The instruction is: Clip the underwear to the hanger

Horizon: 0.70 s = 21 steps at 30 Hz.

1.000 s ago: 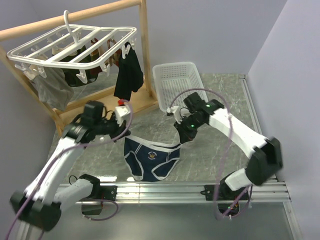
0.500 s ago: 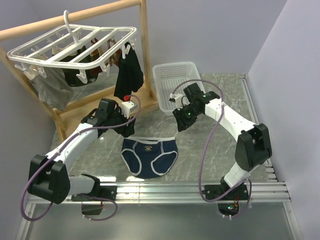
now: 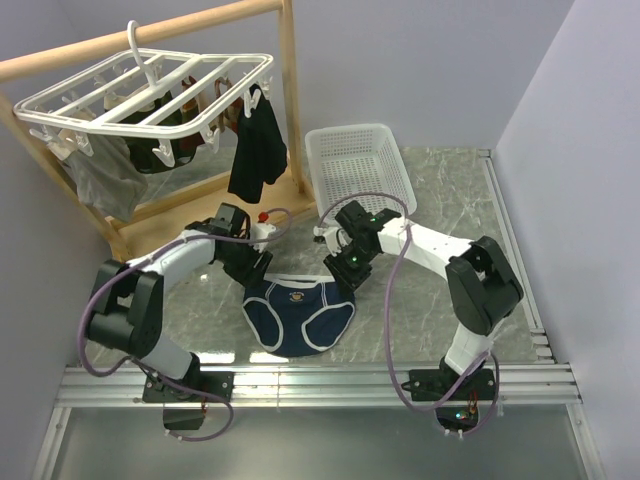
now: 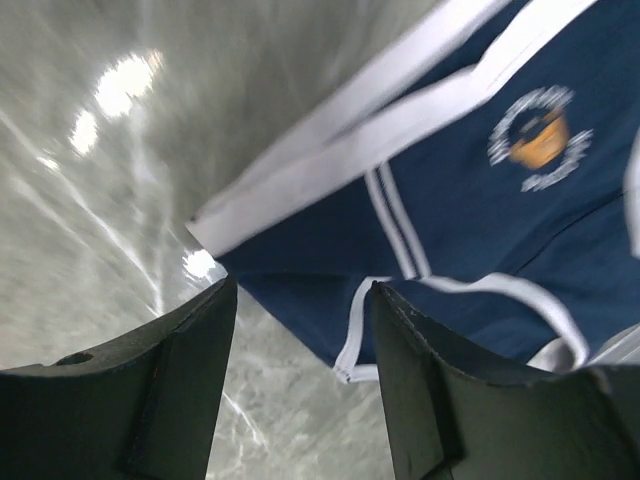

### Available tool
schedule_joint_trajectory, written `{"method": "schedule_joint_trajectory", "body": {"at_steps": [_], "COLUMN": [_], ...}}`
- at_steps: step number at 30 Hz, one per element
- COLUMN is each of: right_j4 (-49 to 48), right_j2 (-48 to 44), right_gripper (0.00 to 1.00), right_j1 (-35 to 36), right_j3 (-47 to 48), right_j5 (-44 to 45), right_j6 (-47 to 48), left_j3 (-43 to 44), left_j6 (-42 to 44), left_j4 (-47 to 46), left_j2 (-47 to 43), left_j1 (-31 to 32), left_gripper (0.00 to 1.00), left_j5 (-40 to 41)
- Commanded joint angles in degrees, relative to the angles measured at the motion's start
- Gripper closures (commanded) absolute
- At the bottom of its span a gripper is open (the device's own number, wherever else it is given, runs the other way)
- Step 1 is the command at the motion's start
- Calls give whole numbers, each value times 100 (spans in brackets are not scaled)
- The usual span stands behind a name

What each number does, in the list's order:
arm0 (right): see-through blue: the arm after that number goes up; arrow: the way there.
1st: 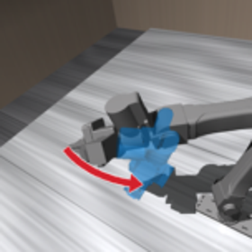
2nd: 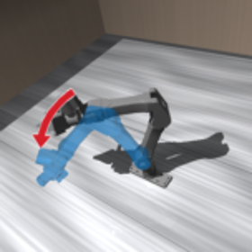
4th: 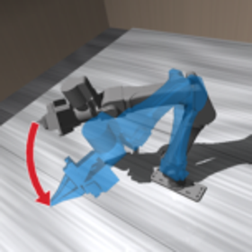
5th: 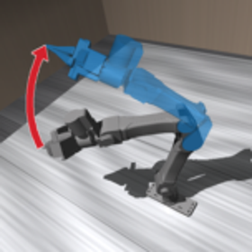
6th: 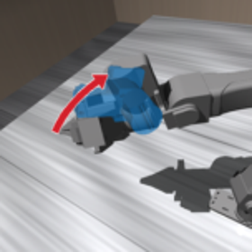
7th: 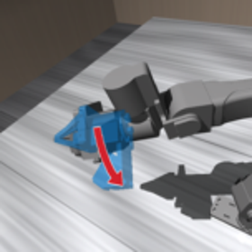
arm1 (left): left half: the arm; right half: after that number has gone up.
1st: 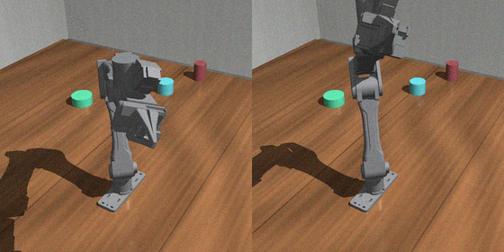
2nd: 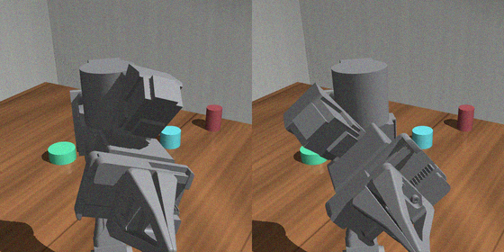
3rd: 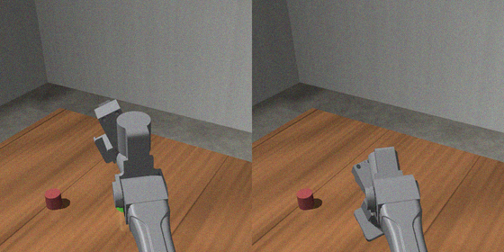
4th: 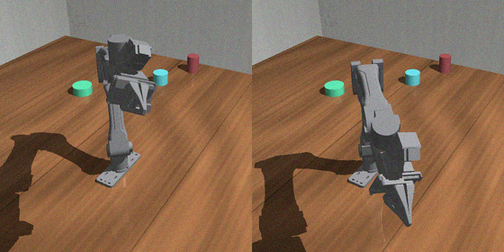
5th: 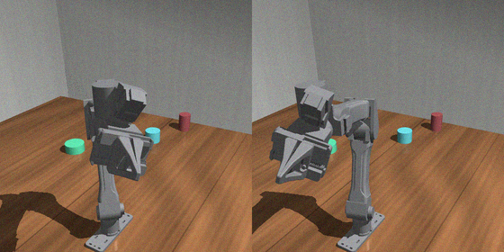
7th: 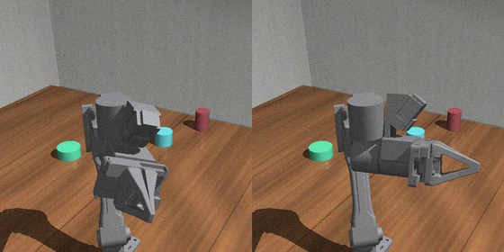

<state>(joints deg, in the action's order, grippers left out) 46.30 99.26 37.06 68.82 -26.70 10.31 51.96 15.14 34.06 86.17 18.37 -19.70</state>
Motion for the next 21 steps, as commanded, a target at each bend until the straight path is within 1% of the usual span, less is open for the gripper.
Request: {"method": "schedule_joint_trajectory", "body": {"at_steps": [1,4,7,12,15,16,17,18,19,20,21], "right_j4": [-306,-376,-464,-649,-658,-684,-780,-824,-886,-1025,-1079], "right_j2": [241,435,716,753,455,123,-98,-326,-790,-1038,-1284], "right_gripper": [64,64,65,65,61,57,55,53,48,46,44], "right_j1": [56,56,47,47,47,47,47,38,30,30,12], "right_j3": [-70,-53,17,255,387,378,369,361,352,326,291], "right_j5": [-46,50,445,710,727,771,850,955,1060,1183,1298], "right_j6": [-169,-274,-371,-503,-503,-495,-521,-521,-521,-529,-521], "left_j3": [-2,-20,50,24,-203,-396,-493,-634,-678,-731,-810], "left_j6": [411,358,174,-90,260,427,742,858,1007,1322,1412], "left_j4": [321,92,-180,-620,-611,-533,-471,-393,-253,19,143], "left_j2": [241,453,716,901,385,-113,-405,-695,-994,-1580,-1873], "left_j1": [-9,-9,-18,-35,-79,-79,-79,-79,-79,-79,-79], "left_gripper": [38,39,39,41,37,36,34,32,30,29,26], "left_j5": [274,440,546,959,460,311,-21,-190,-366,-594,-892]}}
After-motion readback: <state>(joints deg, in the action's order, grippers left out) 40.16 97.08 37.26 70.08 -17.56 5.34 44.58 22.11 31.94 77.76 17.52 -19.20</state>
